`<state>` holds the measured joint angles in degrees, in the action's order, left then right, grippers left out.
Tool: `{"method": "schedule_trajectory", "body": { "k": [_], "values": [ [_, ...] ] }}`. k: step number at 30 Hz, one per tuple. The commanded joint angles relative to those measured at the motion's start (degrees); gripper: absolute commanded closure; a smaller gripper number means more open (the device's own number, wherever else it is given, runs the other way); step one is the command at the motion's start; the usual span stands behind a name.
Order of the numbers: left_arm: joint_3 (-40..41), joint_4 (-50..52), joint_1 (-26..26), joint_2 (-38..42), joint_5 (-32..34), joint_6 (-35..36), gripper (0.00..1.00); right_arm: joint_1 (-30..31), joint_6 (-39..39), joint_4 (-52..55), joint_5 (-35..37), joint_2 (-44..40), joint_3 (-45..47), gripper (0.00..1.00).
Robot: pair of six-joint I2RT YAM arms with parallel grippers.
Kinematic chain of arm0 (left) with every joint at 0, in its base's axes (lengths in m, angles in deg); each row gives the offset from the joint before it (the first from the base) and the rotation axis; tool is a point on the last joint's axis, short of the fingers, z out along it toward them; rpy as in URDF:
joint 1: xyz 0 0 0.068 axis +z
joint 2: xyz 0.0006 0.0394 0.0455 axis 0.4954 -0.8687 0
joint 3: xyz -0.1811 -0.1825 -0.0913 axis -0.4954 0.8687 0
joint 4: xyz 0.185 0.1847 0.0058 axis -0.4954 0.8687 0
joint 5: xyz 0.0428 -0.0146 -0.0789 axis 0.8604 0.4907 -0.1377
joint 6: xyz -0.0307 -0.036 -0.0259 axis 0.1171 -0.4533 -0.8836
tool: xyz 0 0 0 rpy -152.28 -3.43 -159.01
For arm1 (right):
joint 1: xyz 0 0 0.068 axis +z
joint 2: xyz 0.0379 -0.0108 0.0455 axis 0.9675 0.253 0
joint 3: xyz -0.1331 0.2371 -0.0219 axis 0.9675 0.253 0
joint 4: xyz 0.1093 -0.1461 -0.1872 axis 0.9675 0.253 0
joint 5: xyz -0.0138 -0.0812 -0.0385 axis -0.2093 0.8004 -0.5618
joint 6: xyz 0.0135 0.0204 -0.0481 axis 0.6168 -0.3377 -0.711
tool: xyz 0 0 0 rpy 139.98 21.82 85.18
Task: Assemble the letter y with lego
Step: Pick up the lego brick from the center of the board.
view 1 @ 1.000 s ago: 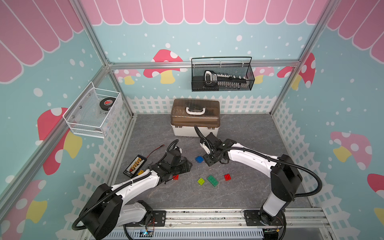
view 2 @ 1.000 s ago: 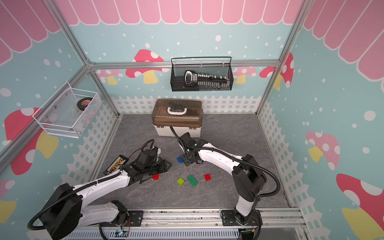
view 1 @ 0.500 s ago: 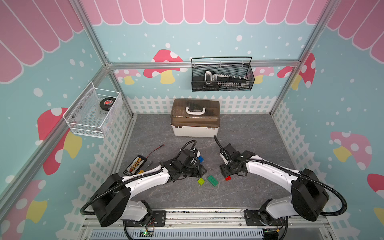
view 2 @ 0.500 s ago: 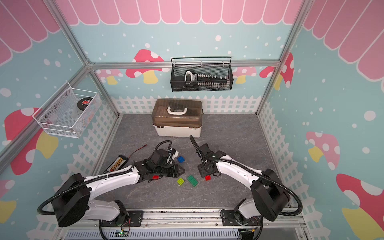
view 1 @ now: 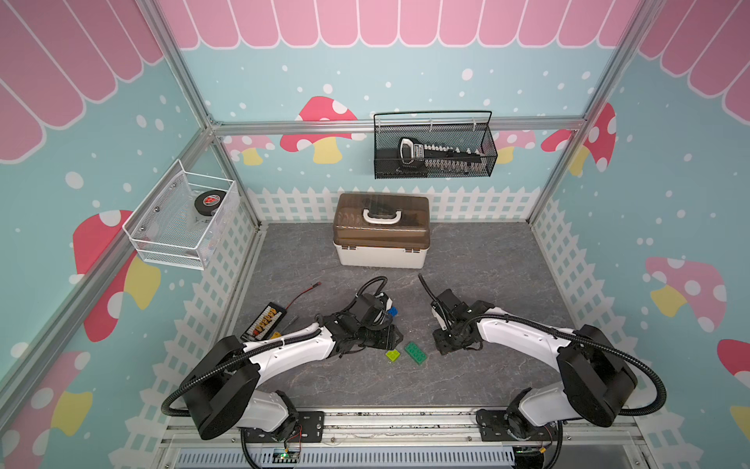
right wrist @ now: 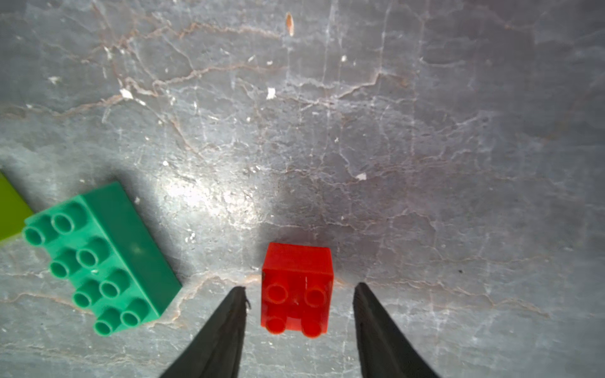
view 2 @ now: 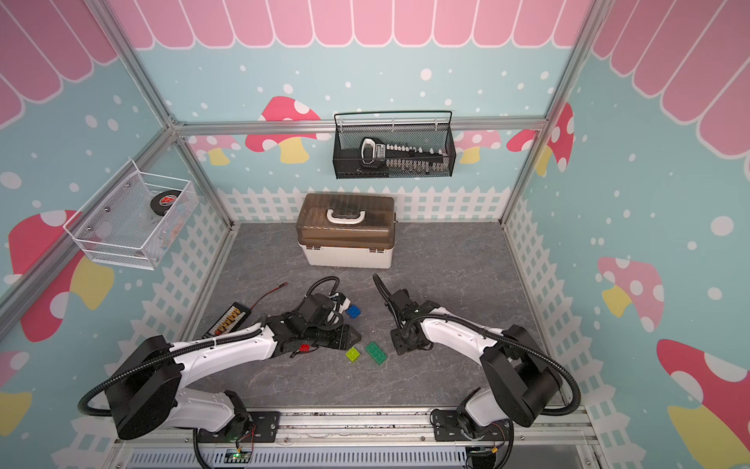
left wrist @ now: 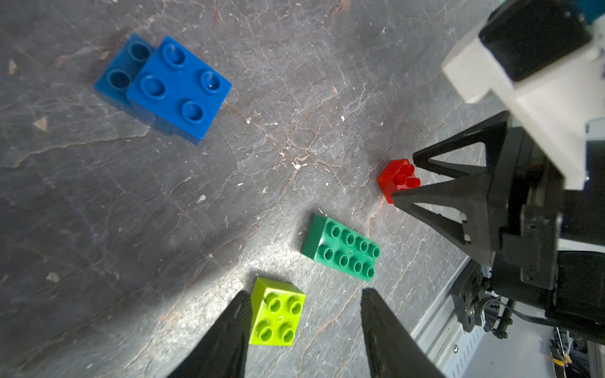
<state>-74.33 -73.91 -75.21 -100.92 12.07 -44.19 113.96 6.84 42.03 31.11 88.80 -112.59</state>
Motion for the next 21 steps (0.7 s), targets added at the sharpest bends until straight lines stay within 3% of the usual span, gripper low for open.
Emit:
{"method": "schedule_trajectory", "body": {
  "k": [1,7,21],
  "values": [
    [-0.96,1.09,-0.28,-0.31,1.43,0.51,0.45,-0.38,0.27,-0.43,-1.07,1.24,0.52,0.48],
    [-0.59,1.19,-0.27,-0.52,1.92,0.43,0.45,-0.46,0.09,-0.31,-1.06,1.59,1.23,0.48],
    [-0.15,1.18,-0.20,-0.47,3.98,0.03,0.46,-0.55,-1.79,0.32,-2.41,1.46,-0.80,0.65]
  ]
}}
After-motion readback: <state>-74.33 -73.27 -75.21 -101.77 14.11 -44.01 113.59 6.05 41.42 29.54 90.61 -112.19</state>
